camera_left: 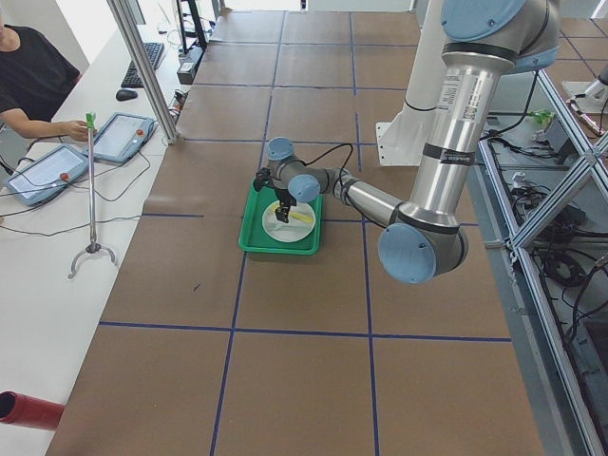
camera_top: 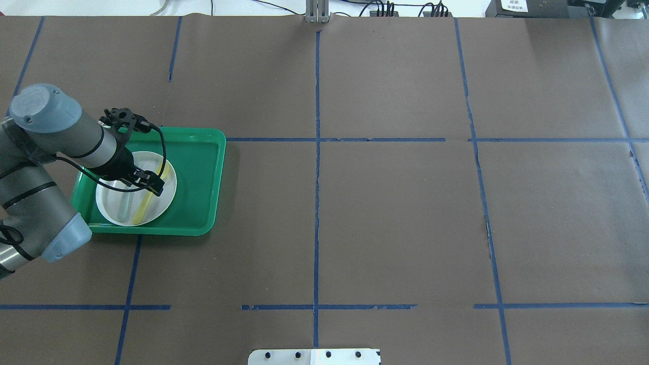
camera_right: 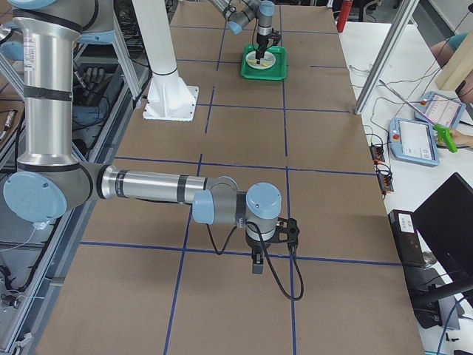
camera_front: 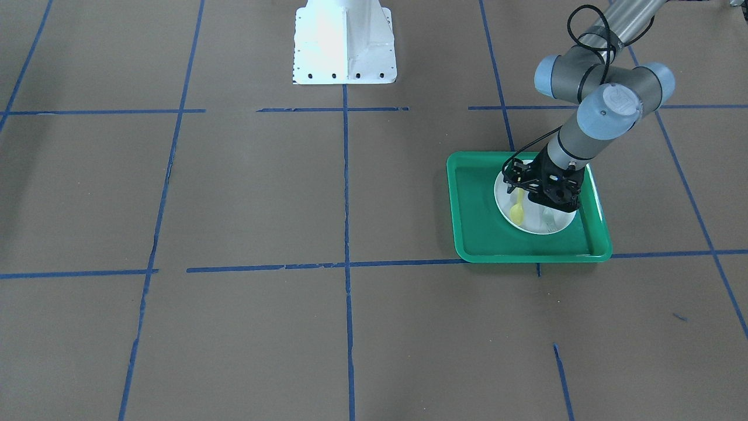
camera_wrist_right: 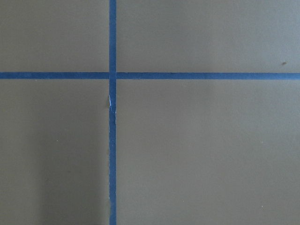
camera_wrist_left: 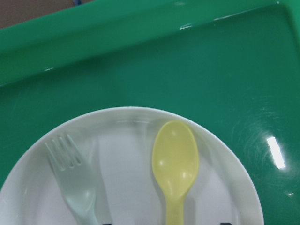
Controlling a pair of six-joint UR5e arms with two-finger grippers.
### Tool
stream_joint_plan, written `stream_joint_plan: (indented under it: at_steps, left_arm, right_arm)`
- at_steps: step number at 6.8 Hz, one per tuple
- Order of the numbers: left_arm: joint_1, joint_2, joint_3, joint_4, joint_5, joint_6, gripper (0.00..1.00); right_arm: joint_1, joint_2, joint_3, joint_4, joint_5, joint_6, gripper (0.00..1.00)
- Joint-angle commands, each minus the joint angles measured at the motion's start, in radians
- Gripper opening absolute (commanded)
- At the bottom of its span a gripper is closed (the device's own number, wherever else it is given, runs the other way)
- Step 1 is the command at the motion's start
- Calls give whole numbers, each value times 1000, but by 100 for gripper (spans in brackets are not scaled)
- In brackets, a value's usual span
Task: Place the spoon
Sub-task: 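Lower the left gripper and close it on the yellow spoon handle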
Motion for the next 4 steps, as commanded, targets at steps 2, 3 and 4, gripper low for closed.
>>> stream_joint_plan:
  at_steps: [2,3,4]
  left_arm:
    - [14,-4,8,1,3,-2,63]
    - [14,-4,8,1,-7,-4,44]
    - [14,-4,10,3,-7,-5,39]
  right_arm:
    - [0,0,0,0,0,0,100]
    - [0,0,0,0,0,0,100]
    - [0,0,0,0,0,0,100]
